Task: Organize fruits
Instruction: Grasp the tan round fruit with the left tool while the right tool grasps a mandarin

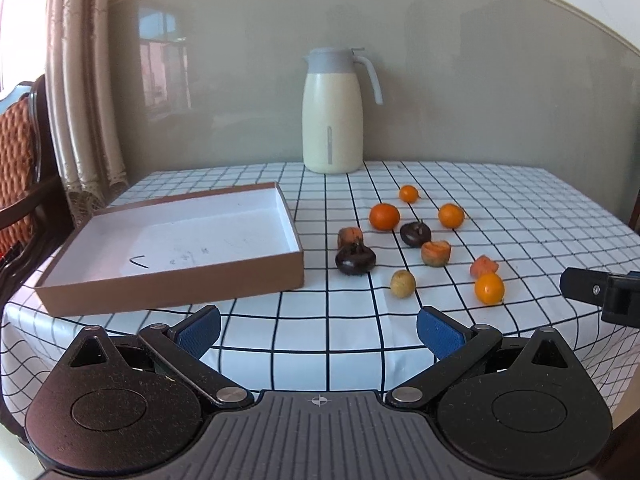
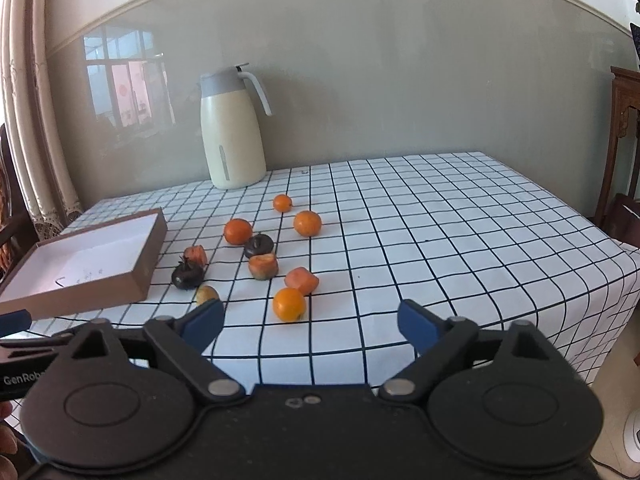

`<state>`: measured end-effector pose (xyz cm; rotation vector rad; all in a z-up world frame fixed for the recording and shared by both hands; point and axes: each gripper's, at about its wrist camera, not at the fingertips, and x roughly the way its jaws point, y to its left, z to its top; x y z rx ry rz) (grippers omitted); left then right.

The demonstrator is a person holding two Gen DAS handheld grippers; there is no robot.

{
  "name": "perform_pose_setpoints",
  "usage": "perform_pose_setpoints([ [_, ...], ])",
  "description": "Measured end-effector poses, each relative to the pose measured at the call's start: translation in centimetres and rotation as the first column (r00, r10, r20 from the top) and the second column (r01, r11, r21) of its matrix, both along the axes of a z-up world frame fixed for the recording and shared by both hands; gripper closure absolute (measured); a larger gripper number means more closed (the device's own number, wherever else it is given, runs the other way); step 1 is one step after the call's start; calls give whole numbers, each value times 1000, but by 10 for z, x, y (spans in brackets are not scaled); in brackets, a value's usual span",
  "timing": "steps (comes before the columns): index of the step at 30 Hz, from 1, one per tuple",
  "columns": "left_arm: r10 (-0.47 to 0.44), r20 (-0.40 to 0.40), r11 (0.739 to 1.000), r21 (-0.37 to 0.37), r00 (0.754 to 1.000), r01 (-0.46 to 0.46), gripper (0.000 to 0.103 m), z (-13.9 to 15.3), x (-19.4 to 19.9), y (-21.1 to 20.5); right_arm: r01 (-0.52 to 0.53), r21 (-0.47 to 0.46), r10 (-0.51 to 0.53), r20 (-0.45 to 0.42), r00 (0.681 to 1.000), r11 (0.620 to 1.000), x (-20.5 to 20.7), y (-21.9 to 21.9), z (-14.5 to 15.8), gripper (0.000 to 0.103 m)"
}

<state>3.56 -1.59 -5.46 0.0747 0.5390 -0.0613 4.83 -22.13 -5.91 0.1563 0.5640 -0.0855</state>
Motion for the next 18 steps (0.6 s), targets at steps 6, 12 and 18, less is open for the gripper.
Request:
perform_pose_setpoints([
  [6, -43, -9, 999, 3, 999, 43, 0, -14, 18, -11, -13, 18, 13, -15, 1000, 1000, 15, -5, -10, 31],
  [12, -84, 0, 996, 9, 996, 84, 0, -25, 39, -27, -42, 29, 43, -19, 999, 999, 33, -6, -20, 39],
  [18, -90, 16, 996, 30, 996, 90, 0, -34, 58, -38, -61, 47, 62, -30, 998, 997, 48, -8, -30, 57],
])
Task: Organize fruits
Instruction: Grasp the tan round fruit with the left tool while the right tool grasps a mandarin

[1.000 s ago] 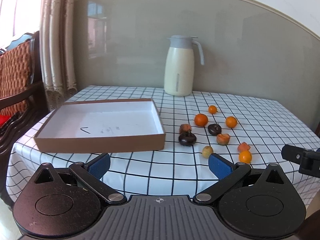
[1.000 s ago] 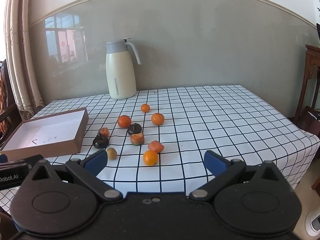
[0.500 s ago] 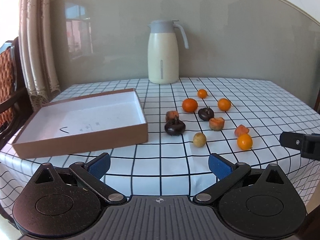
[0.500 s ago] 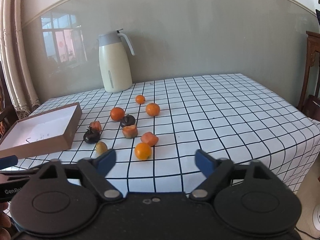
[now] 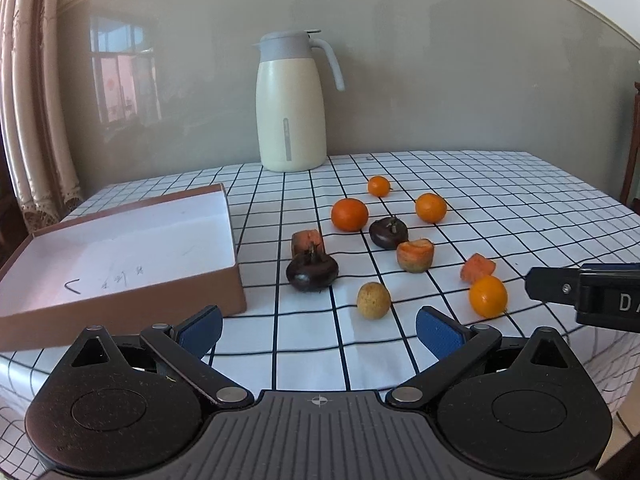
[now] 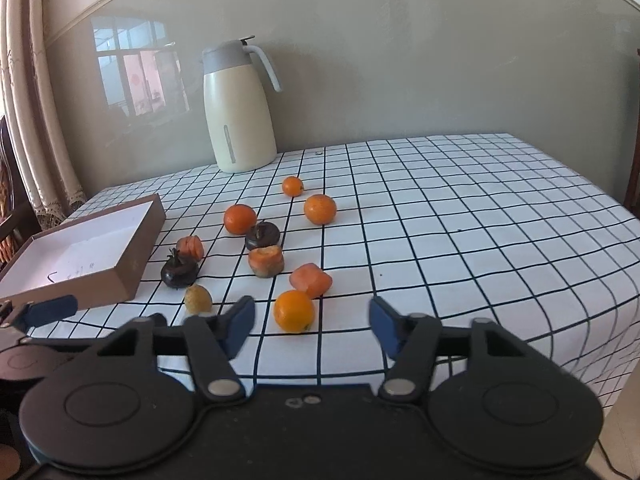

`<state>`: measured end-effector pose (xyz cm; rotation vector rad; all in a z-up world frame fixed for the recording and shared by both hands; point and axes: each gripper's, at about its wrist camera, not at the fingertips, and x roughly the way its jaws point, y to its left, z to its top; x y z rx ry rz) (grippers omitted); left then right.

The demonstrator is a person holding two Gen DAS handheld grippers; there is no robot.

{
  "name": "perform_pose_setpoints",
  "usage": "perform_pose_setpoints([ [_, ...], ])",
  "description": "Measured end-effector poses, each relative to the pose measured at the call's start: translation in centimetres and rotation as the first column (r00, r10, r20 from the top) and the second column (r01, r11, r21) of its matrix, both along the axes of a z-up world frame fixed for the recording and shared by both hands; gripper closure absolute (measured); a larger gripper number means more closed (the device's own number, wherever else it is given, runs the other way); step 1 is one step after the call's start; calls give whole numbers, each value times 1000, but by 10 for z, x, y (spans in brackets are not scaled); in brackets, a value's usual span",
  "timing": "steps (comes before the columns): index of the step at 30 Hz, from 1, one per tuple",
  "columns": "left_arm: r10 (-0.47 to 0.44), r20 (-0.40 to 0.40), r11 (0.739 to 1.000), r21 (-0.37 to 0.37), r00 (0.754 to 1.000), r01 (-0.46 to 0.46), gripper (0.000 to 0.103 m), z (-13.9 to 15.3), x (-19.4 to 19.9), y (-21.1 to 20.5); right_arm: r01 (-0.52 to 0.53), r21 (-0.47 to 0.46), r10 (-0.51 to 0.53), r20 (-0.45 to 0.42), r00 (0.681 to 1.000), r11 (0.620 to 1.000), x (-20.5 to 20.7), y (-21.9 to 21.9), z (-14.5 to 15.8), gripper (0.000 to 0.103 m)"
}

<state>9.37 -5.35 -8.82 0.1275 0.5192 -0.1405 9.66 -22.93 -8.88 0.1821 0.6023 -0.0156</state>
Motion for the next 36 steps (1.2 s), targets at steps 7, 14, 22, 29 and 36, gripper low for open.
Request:
perform_pose_setpoints([
  [7, -17, -49, 1000, -26, 999, 15, 28, -16, 22, -8, -8, 13, 8, -22, 1000, 1000, 12, 0, -8, 59],
  [14, -46, -54, 999, -25, 997, 45, 41, -23, 32, -17, -13, 15, 13, -32, 999, 1000, 22, 2, -13, 60],
  [22, -52, -47, 999, -19, 998, 51, 41, -27, 41, -23, -16, 21, 17, -53, 998, 1000, 34, 4, -20, 61],
  [29, -67, -29, 997, -26, 997, 66, 54, -29, 43, -25, -11, 28, 13, -59, 998, 1000, 43, 5, -26, 69],
  [36, -78, -37, 996, -51, 996, 76, 64, -35, 45, -27, -29, 33, 32, -70, 997, 999, 47, 9, -31, 75],
])
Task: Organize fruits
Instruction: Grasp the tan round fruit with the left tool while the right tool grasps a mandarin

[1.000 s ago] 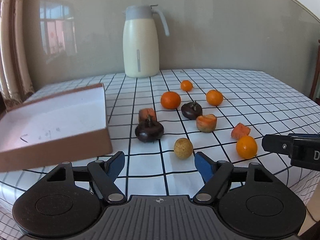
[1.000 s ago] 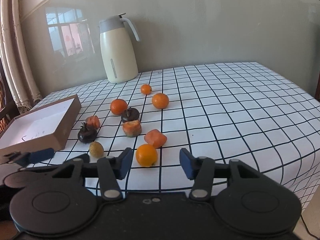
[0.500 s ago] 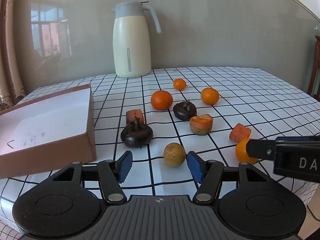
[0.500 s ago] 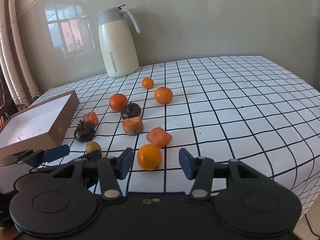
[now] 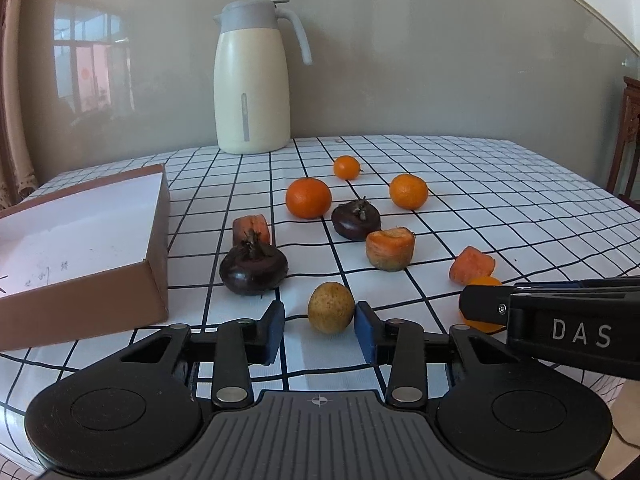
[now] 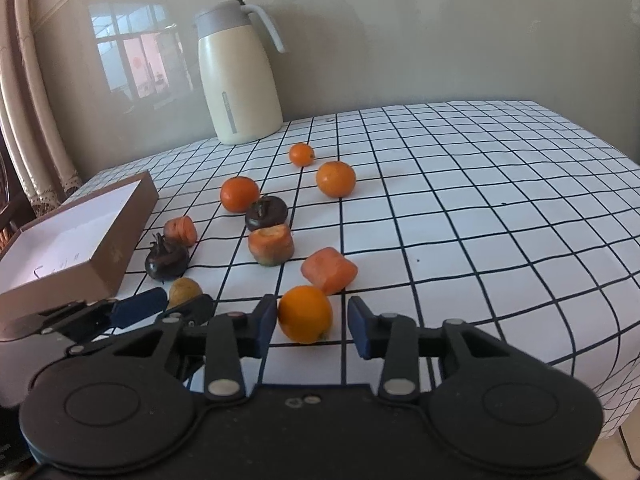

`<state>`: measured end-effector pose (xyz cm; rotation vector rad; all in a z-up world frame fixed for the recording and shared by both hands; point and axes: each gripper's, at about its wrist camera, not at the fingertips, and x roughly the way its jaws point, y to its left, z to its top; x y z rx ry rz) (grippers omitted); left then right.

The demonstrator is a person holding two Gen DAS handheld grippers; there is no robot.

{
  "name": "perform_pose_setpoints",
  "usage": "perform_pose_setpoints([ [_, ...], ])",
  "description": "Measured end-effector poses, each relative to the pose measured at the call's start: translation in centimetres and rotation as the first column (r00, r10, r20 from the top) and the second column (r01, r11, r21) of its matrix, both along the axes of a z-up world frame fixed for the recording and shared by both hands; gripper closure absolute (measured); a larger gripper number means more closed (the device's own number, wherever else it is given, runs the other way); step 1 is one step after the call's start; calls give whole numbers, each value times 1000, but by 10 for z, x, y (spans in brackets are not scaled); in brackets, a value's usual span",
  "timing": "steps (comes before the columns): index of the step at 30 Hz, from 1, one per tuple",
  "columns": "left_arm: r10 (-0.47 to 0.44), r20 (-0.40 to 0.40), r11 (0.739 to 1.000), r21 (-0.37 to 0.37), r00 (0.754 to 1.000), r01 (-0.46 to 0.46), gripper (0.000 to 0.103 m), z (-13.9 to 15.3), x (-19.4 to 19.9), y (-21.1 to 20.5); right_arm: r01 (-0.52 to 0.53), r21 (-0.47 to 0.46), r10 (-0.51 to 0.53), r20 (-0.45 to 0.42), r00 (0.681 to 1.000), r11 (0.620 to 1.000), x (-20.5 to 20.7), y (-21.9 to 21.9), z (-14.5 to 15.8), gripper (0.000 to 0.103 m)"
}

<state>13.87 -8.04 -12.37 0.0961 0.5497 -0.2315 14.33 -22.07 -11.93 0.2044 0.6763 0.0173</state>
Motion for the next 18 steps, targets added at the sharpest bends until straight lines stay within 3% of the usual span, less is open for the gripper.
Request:
perform_pose_setpoints([
  [3, 2, 1, 1000, -7, 1000, -2, 64, -1, 1, 0, -8, 22, 9, -10, 1000, 1000, 2, -1, 0, 80],
  [11, 3, 17, 1000, -10, 1000, -3, 64, -3, 6, -3, -17, 47, 18, -21, 1000, 999, 1, -4, 0, 82],
  [18, -7, 58, 1000, 16, 998, 6, 70, -5, -4, -7, 30, -21, -30, -6, 1000, 999, -3, -8, 0, 81],
])
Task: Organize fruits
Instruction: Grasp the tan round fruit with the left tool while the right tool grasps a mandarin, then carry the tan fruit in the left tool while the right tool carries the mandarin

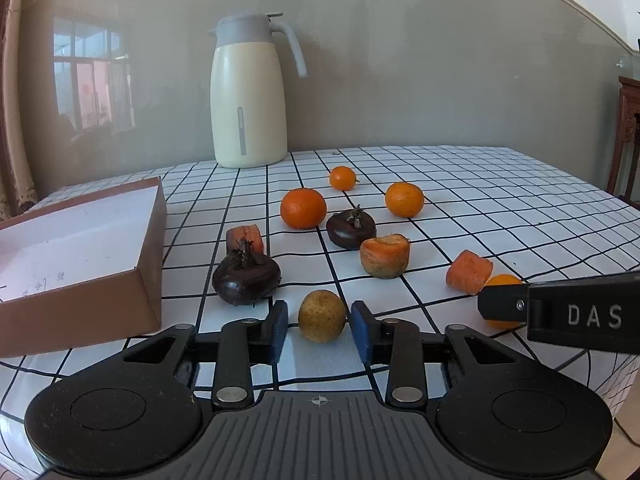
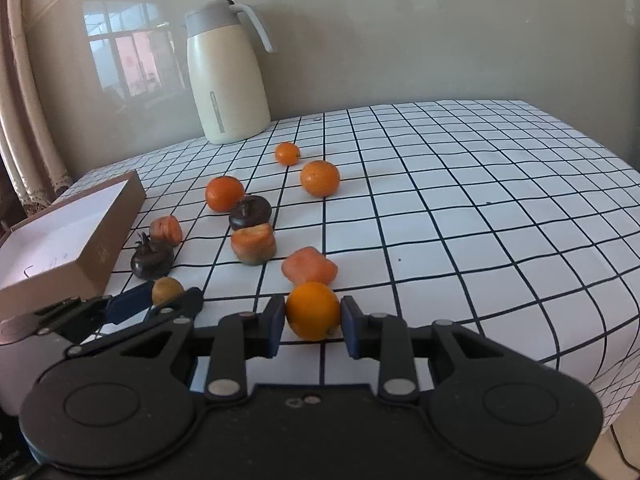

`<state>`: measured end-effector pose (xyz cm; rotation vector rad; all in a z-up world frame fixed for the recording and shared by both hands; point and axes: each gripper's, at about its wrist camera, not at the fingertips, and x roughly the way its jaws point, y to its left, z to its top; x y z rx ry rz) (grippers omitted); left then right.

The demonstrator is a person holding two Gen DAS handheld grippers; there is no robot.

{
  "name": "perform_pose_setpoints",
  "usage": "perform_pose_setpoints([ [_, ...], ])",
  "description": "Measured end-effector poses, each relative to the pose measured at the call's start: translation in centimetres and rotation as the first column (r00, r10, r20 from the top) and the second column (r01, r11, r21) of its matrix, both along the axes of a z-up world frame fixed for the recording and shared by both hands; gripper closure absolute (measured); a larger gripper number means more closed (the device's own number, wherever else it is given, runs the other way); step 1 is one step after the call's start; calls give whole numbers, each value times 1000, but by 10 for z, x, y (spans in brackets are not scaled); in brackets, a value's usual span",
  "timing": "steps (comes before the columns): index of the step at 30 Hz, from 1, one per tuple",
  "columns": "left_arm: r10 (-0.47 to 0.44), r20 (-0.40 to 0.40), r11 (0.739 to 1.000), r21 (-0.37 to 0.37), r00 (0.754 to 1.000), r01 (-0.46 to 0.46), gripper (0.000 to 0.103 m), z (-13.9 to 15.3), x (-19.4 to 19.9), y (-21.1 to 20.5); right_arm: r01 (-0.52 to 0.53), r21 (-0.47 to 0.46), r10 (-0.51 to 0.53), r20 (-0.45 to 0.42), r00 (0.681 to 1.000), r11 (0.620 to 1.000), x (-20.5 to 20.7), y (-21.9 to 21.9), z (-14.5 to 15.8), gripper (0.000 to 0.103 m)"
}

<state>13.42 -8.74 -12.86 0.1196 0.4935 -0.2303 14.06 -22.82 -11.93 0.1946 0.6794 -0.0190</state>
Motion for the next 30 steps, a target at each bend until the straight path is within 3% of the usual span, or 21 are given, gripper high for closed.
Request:
perform_pose_setpoints([
  [4, -8, 2, 1000, 0, 1000, 8, 78, 0, 0, -2, -9, -1, 9, -7, 1000, 1000, 0, 2, -2, 80],
  [15, 15, -5, 999, -40, 1000, -15, 78, 0, -4, 11, -8, 31, 9, -4, 1000, 999, -4, 1, -1, 82],
  [30, 104, -12, 992, -68, 995, -105, 78, 21, -32, 58, -113, 25, 113, 26, 993, 993, -20, 35, 22, 82],
])
